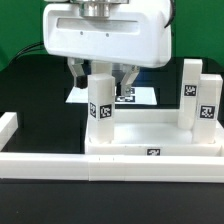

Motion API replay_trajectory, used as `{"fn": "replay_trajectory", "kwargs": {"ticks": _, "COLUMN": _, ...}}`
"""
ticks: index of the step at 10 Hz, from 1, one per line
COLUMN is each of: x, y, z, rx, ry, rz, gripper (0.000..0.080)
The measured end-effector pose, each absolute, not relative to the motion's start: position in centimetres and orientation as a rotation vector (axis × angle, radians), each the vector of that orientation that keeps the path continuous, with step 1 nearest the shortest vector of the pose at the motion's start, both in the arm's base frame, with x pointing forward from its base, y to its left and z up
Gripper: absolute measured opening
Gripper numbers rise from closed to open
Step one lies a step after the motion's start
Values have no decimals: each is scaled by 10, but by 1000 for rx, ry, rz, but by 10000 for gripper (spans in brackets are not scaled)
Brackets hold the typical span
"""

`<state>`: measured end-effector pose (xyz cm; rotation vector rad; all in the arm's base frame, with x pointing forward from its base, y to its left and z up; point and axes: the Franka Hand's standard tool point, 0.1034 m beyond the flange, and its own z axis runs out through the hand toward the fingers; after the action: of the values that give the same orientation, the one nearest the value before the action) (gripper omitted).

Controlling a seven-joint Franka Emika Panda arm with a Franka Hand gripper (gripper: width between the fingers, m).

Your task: Assemble desk

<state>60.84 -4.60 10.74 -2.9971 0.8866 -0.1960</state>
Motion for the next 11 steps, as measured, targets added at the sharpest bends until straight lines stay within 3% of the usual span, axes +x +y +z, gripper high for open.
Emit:
{"fn": "replay_trajectory", "kwargs": {"ticks": 6, "x": 609, "y": -47, "z": 108, "rx": -3166, "ry": -56, "rz": -193, "gripper": 649}}
{"fn": "replay_trajectory", "kwargs": {"ticks": 11, "x": 608, "y": -50, "z": 108, "rx": -3166, "ry": -472, "rz": -173, "gripper": 637}}
